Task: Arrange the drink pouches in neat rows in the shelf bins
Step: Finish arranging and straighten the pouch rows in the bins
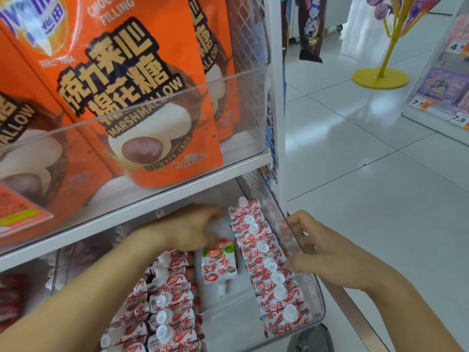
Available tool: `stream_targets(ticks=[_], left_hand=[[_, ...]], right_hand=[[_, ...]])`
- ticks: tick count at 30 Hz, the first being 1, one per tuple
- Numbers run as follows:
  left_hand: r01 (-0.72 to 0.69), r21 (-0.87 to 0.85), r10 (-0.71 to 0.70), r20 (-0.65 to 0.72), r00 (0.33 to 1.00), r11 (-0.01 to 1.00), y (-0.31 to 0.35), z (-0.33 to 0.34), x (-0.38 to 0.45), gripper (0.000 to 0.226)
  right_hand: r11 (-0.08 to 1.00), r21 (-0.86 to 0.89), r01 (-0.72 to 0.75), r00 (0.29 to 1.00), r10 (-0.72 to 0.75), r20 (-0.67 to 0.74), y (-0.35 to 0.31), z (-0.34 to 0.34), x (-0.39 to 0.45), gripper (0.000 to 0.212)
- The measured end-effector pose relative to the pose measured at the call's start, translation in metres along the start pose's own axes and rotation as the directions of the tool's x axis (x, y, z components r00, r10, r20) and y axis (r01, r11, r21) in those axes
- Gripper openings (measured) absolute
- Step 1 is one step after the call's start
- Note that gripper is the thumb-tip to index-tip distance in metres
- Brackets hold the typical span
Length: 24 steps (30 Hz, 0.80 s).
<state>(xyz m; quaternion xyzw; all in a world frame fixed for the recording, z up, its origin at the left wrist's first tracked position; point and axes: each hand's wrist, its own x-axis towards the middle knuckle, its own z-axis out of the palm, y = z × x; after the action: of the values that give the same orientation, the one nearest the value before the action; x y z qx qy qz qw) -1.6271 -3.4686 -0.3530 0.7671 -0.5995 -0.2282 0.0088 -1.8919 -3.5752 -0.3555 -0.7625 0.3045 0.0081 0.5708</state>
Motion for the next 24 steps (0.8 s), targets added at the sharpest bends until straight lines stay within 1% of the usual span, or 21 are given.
stream_targets(ticks=[2,3,5,7,8,10,12,13,15,17,18,19,20,21,22,23,24], left_hand=[[0.040,0.042,-0.045,0.137,0.990,0.998,0.003,0.007,-0.009,0.064],[0.051,0.058,-0.060,0.177,0.982,0.997,0.005,0.012,-0.011,0.072],[0.054,0.088,-0.069,0.181,0.981,0.995,0.010,0.023,-0.010,0.080],[0.069,0.098,-0.082,0.142,0.986,0.993,0.014,0.028,-0.008,0.083],[0.077,0.100,-0.089,0.121,0.989,0.992,0.015,0.028,-0.009,0.081],[0.073,0.131,-0.083,0.073,0.994,0.989,0.020,0.022,-0.014,0.065],[0.064,0.165,-0.064,-0.005,0.998,0.984,0.024,0.012,-0.023,0.049],[0.067,0.156,-0.059,-0.053,0.997,0.985,0.024,0.007,-0.029,0.045],[0.102,0.090,-0.086,-0.167,0.982,0.991,0.019,-0.002,-0.040,0.040],[0.161,-0.001,-0.156,-0.259,0.953,0.987,0.014,-0.011,-0.050,0.040],[0.180,-0.071,-0.192,-0.277,0.942,0.981,0.013,-0.014,-0.053,0.040],[0.187,-0.204,-0.240,-0.273,0.932,0.961,0.013,-0.015,-0.055,0.038],[0.181,-0.392,-0.293,-0.247,0.924,0.902,0.014,-0.014,-0.056,0.035],[0.159,-0.591,-0.341,-0.211,0.916,0.791,0.016,-0.012,-0.056,0.030],[0.137,-0.742,-0.384,-0.173,0.907,0.656,0.018,-0.011,-0.057,0.026],[0.121,-0.840,-0.418,-0.134,0.899,0.530,0.019,-0.010,-0.056,0.025],[0.101,-0.916,-0.431,-0.084,0.898,0.389,0.018,-0.008,-0.054,0.031]], right_hand=[[1.000,0.006,0.002,1.000,-0.002,0.004,-0.002,0.000,0.000,0.061],[1.000,0.007,0.005,1.000,-0.005,0.006,-0.003,0.000,0.000,0.062],[1.000,0.010,0.010,1.000,-0.010,0.006,-0.005,0.000,-0.002,0.066],[1.000,0.010,0.009,1.000,-0.009,0.003,-0.006,0.001,-0.004,0.070],[1.000,0.008,0.008,1.000,-0.008,0.003,-0.006,0.001,-0.004,0.071],[1.000,0.009,0.008,1.000,-0.008,0.002,-0.006,0.001,-0.004,0.072],[1.000,0.008,0.010,1.000,-0.010,0.003,-0.006,0.001,-0.004,0.073],[1.000,0.006,0.009,1.000,-0.009,0.002,-0.005,0.001,-0.003,0.072],[1.000,0.002,0.010,1.000,-0.010,0.001,-0.005,0.001,-0.002,0.072],[1.000,0.002,0.013,1.000,-0.013,0.002,-0.005,0.000,-0.002,0.073],[1.000,0.002,0.013,1.000,-0.013,0.003,-0.005,0.000,-0.002,0.074],[1.000,0.001,0.014,1.000,-0.014,0.004,-0.005,0.001,-0.002,0.074],[1.000,-0.001,0.015,1.000,-0.015,0.003,-0.005,0.001,-0.002,0.073],[1.000,-0.003,0.015,1.000,-0.015,0.001,-0.005,0.001,-0.003,0.073],[1.000,-0.006,0.013,1.000,-0.013,-0.002,-0.005,0.001,-0.002,0.072],[1.000,-0.010,0.011,1.000,-0.011,-0.006,-0.005,0.002,-0.003,0.069],[1.000,-0.014,0.010,1.000,-0.010,-0.010,-0.004,0.002,-0.003,0.065]])
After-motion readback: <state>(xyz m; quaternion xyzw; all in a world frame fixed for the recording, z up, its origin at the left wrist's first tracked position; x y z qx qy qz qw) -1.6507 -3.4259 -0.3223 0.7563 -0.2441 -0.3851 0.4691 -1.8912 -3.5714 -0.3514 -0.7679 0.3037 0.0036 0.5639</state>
